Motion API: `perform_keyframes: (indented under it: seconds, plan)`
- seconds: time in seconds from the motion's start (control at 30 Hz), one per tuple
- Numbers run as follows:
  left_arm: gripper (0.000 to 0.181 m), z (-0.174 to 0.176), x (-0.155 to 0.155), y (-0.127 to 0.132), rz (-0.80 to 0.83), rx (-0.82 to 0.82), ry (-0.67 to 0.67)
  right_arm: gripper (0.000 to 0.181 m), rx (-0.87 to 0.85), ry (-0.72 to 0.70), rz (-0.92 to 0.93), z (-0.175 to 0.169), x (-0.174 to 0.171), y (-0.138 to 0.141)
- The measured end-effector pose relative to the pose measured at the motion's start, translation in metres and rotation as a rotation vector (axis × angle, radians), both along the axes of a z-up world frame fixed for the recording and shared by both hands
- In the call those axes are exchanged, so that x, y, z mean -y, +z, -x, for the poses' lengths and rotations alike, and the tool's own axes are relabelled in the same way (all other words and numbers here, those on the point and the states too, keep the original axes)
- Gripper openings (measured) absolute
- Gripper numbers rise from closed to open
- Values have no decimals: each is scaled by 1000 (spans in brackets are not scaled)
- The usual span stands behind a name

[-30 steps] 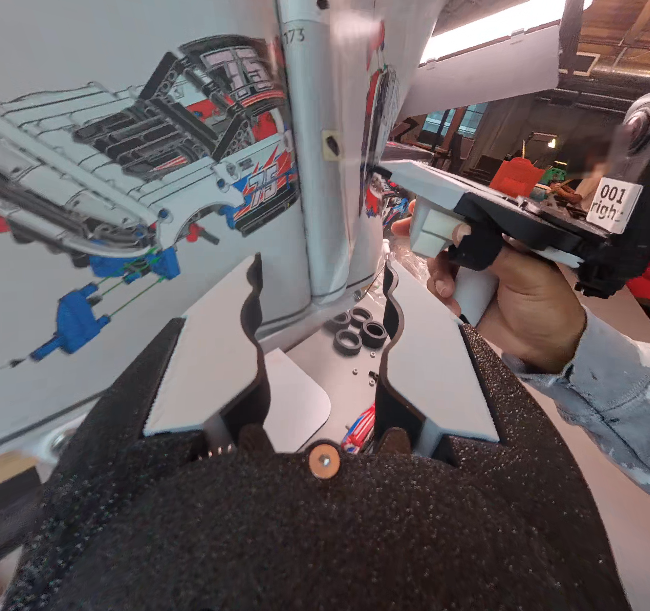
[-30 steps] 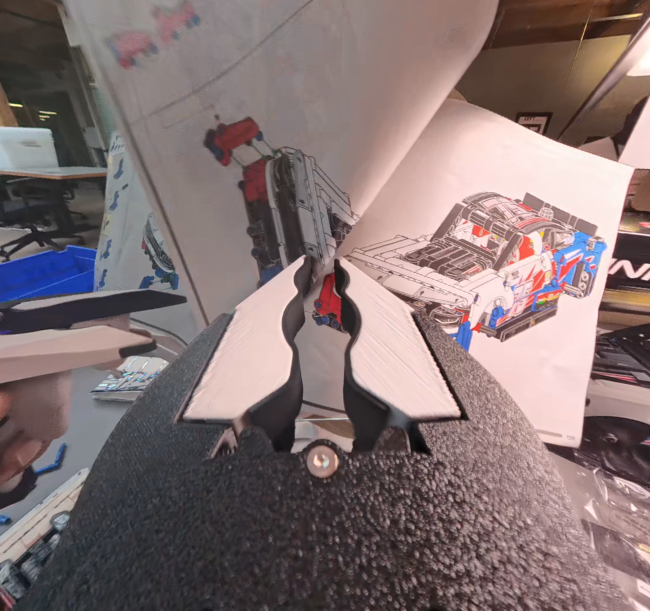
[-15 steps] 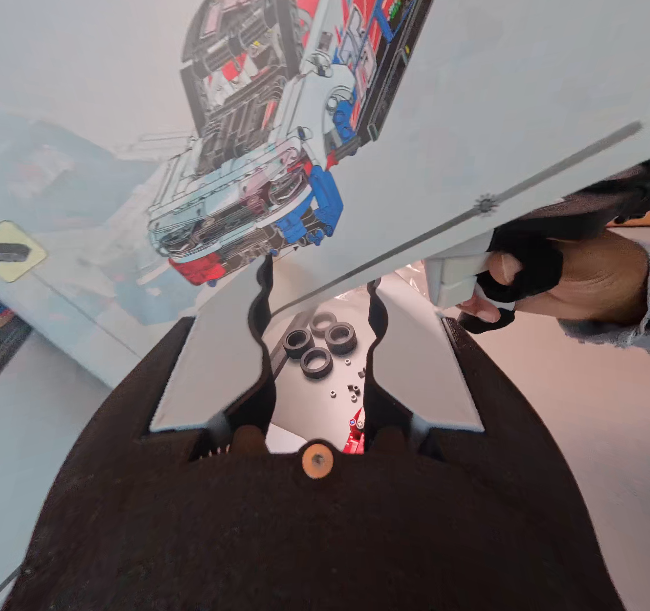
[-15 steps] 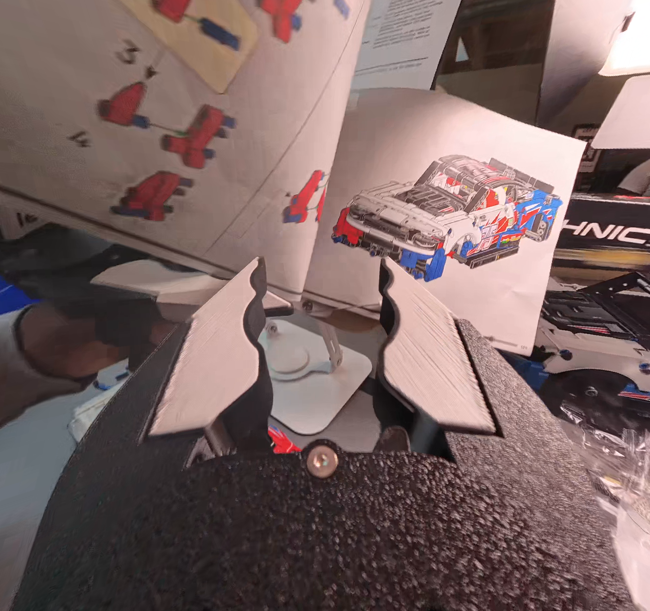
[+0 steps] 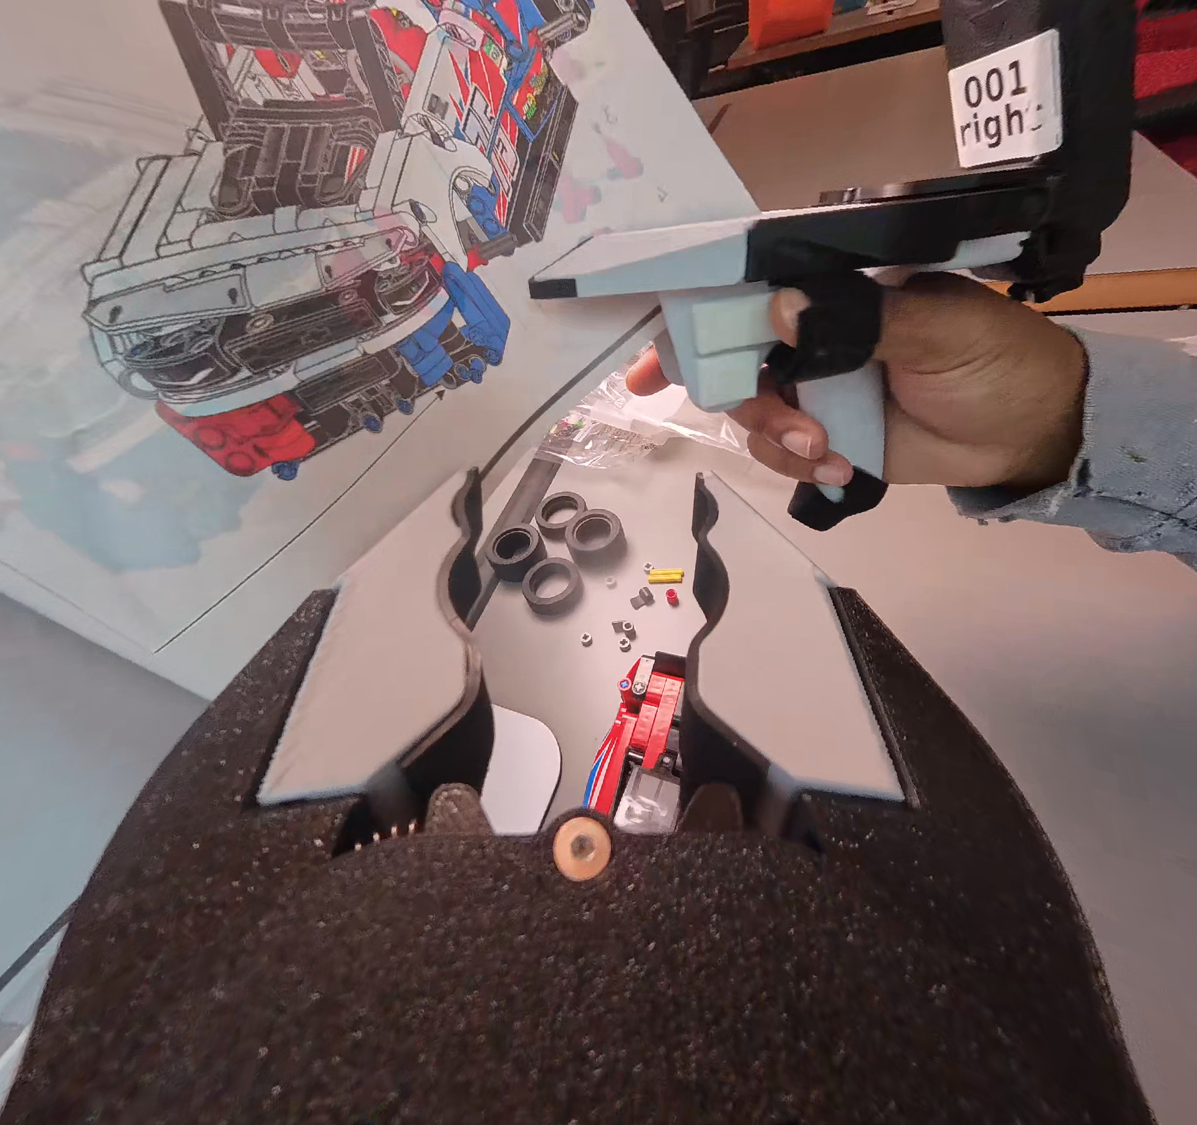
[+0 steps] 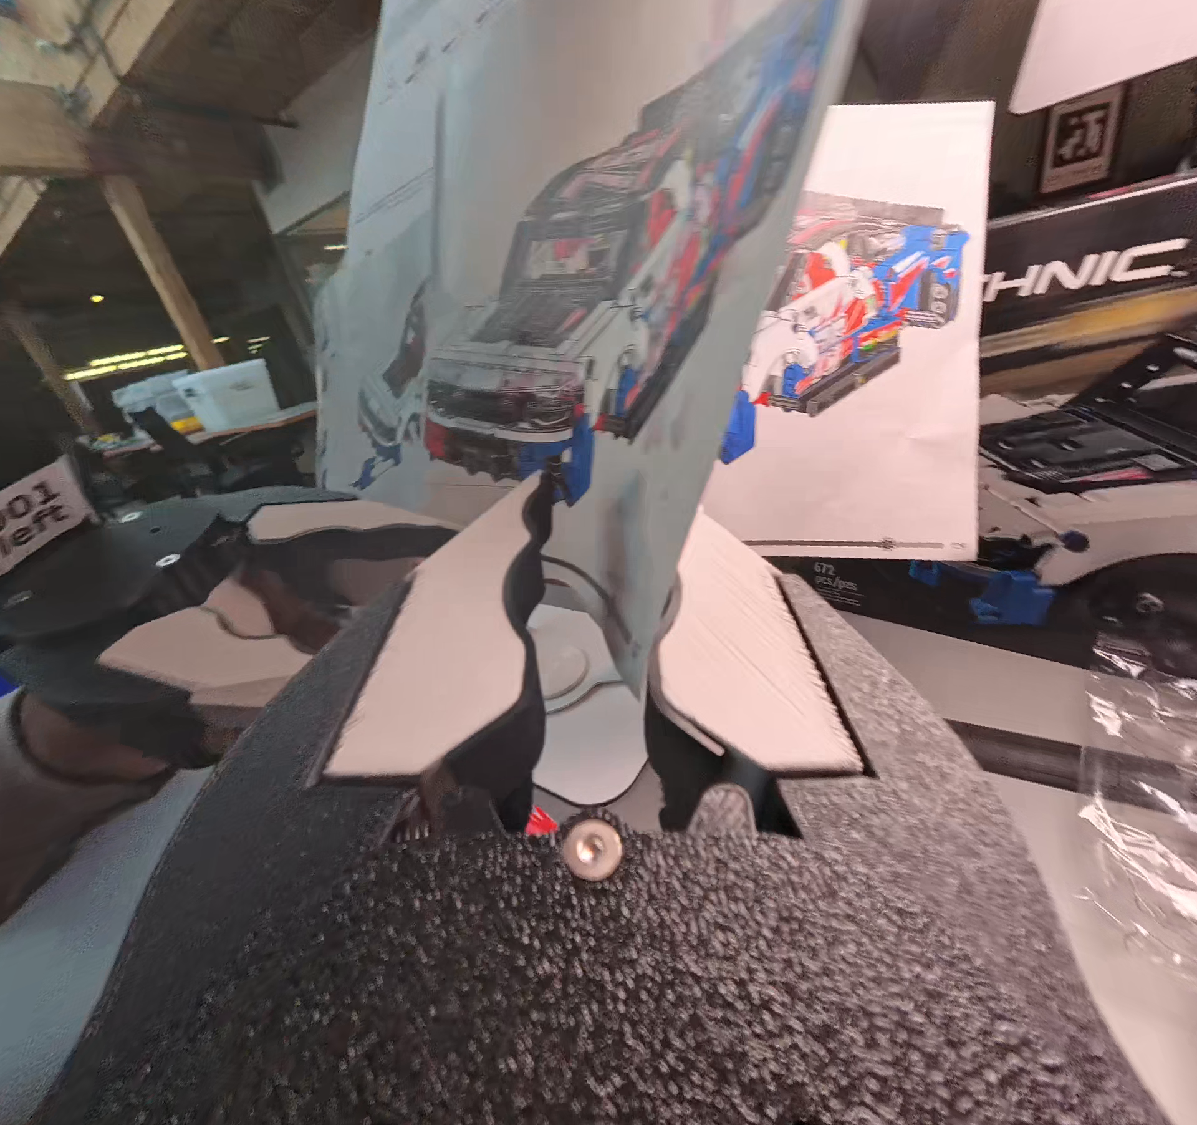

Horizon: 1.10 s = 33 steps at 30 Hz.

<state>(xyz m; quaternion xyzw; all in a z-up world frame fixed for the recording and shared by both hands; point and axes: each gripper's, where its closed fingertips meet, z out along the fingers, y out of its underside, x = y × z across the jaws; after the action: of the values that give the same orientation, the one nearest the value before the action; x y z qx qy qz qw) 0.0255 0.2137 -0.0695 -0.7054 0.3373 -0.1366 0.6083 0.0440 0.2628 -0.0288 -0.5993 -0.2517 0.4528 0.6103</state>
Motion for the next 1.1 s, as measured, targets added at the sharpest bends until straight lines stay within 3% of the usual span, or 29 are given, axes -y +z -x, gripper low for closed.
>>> perform_keyframes:
  seconds: [0.13, 0.43, 0.63, 0.73, 0.83, 0.97, 1.1]
  plan:
    - [59, 16, 5, 9, -50, -13, 66, 0, -68, -56, 76, -15, -28, -6]
    - [54, 71, -19, 4, -27, -78, 315, 0, -23, -122, 92, -19, -67, -15]
    - [31, 85, -35, 6, -26, -98, 390, 4, 47, -169, 104, -16, -93, -26]
    - [24, 89, -40, 7, -41, -124, 429, 9, 96, -229, 118, -19, -107, -34]
    - [23, 91, -43, 7, -46, -137, 452, 32, 103, -331, 198, -34, -118, -45]
    - [21, 89, -45, 8, -39, -128, 454, 43, -19, -393, 333, -52, -103, -69]
    - [22, 85, -47, 8, -47, -134, 449, 31, -39, -96, 329, 6, -39, -82]
